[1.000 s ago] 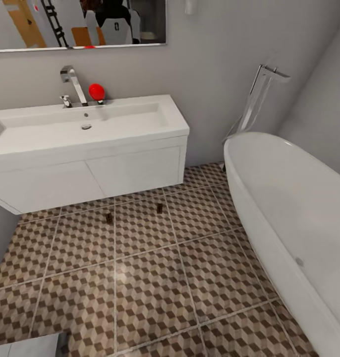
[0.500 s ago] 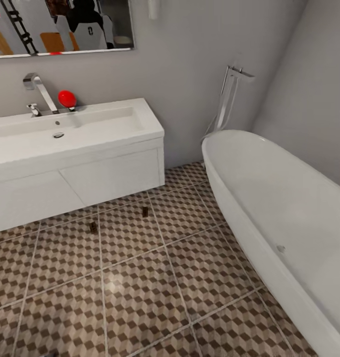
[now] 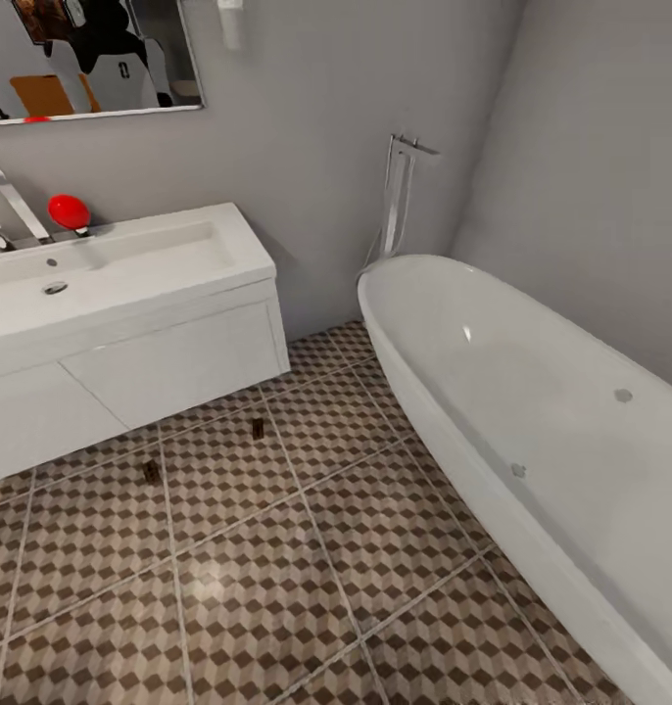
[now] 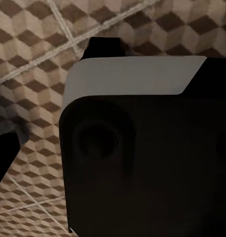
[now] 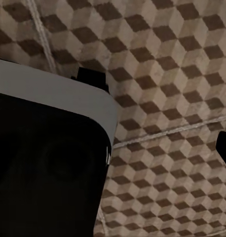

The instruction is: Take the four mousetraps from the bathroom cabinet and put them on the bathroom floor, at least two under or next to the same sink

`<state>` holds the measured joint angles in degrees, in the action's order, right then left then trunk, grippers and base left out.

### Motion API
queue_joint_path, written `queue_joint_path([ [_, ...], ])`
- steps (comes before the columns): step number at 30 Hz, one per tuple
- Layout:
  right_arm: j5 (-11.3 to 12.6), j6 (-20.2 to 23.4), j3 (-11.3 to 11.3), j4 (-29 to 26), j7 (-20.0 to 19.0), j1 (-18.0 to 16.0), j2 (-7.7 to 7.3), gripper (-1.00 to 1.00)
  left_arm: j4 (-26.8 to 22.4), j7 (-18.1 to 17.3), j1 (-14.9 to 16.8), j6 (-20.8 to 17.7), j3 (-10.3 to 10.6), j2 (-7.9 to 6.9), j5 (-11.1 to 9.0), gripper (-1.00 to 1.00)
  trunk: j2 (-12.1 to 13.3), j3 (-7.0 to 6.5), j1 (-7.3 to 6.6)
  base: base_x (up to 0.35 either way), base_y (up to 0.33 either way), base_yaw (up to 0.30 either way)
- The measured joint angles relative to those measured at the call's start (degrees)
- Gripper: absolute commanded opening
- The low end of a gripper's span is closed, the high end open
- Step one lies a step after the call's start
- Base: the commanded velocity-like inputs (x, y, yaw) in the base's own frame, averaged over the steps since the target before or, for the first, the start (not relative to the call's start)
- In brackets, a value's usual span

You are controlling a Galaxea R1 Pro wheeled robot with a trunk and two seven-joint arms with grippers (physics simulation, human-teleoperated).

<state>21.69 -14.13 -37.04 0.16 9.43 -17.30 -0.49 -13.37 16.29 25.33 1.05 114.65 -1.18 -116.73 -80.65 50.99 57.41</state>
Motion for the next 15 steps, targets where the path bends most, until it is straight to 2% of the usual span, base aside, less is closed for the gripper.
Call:
queue_joint_path([
  [15, 0.1, -0.1, 0.0, 0.0, -1.6, 0.0, -0.04, 1.00, -0.3, 0.0, 0.0, -0.2, 0.0, 0.00, -0.1, 1.00, 0.0, -0.76, 0.00, 0.000, 0.000, -0.255],
])
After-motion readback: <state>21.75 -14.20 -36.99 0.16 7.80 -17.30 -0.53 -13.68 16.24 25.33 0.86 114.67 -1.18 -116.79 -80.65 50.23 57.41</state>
